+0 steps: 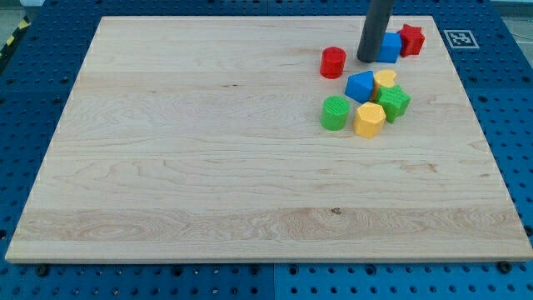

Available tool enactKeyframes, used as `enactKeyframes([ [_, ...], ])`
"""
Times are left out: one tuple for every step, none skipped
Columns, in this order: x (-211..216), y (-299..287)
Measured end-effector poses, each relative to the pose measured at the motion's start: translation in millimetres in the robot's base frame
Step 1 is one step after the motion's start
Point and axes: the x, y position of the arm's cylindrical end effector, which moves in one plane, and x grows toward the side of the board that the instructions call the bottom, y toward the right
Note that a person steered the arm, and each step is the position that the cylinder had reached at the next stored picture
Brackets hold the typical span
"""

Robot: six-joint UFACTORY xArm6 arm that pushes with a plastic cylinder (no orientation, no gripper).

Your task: Place the red circle at the top left side of the green circle

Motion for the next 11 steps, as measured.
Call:
enactKeyframes([
  [10,-2],
  [20,-34],
  [33,-78],
  [25,-87],
  [-22,-70],
  [-33,-87],
  [-23,-122],
  [10,-131],
  [37,-131],
  [28,-147],
  [25,-170],
])
